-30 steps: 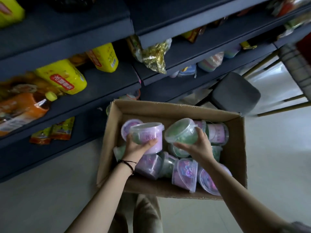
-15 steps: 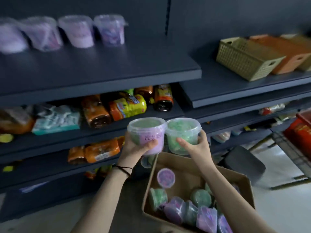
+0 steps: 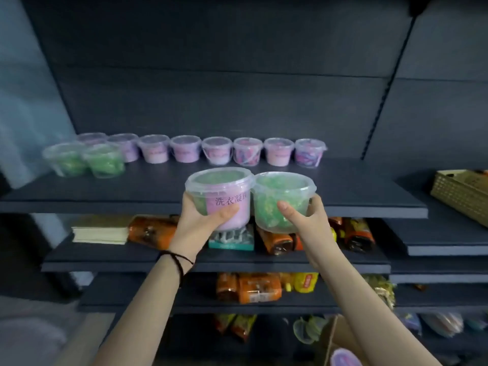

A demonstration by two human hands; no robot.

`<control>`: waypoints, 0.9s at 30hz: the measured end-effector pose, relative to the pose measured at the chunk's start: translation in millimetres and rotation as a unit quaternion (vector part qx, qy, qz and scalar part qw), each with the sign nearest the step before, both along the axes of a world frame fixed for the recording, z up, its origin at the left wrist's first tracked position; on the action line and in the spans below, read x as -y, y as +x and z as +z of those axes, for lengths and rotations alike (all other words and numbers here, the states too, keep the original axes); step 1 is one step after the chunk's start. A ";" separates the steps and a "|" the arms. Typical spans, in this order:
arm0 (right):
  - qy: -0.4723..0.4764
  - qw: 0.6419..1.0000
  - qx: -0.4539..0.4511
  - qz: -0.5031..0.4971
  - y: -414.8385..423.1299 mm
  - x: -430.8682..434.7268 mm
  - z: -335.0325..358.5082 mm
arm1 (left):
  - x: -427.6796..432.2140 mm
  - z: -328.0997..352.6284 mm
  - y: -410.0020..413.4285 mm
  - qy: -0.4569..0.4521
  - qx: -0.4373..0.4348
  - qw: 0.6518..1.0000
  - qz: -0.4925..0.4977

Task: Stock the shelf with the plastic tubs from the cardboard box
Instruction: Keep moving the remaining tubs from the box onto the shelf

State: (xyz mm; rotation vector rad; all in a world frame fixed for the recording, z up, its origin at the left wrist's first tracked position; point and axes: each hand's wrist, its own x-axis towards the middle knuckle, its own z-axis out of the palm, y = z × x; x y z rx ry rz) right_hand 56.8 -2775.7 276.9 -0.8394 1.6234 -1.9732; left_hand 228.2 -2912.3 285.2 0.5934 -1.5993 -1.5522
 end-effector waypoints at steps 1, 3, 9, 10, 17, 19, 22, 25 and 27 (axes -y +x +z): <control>-0.003 1.000 0.004 0.017 9.7 16.3 3.9 | 13.1 3.8 12.4 -0.003 0.004 1.000 0.014; -0.009 0.999 0.003 0.050 25.7 50.0 9.0 | 40.7 8.7 34.6 -0.011 0.009 0.999 0.039; 0.013 0.991 -0.030 0.131 48.5 154.9 10.6 | 124.9 8.1 70.2 -0.014 0.019 0.997 0.075; 0.014 0.991 -0.031 0.131 48.1 173.4 8.3 | 139.7 7.1 71.3 -0.006 0.024 0.997 0.077; 0.076 0.993 -0.049 0.074 34.7 297.7 -15.2 | 248.9 -9.1 55.6 0.014 0.042 0.987 0.155; 0.109 0.991 -0.064 0.051 29.8 326.9 -21.2 | 279.1 -17.1 48.2 0.001 0.046 0.983 0.180; 0.116 0.990 -0.080 0.027 23.9 359.3 -31.9 | 317.7 -28.6 39.2 -0.020 0.071 0.980 0.186; 0.132 0.985 -0.108 0.008 20.7 382.2 -42.0 | 348.7 -43.4 34.3 -0.024 0.107 0.979 0.174; 0.137 0.983 -0.122 -0.003 20.1 393.8 -46.5 | 362.7 -51.5 32.8 0.001 0.112 0.976 0.184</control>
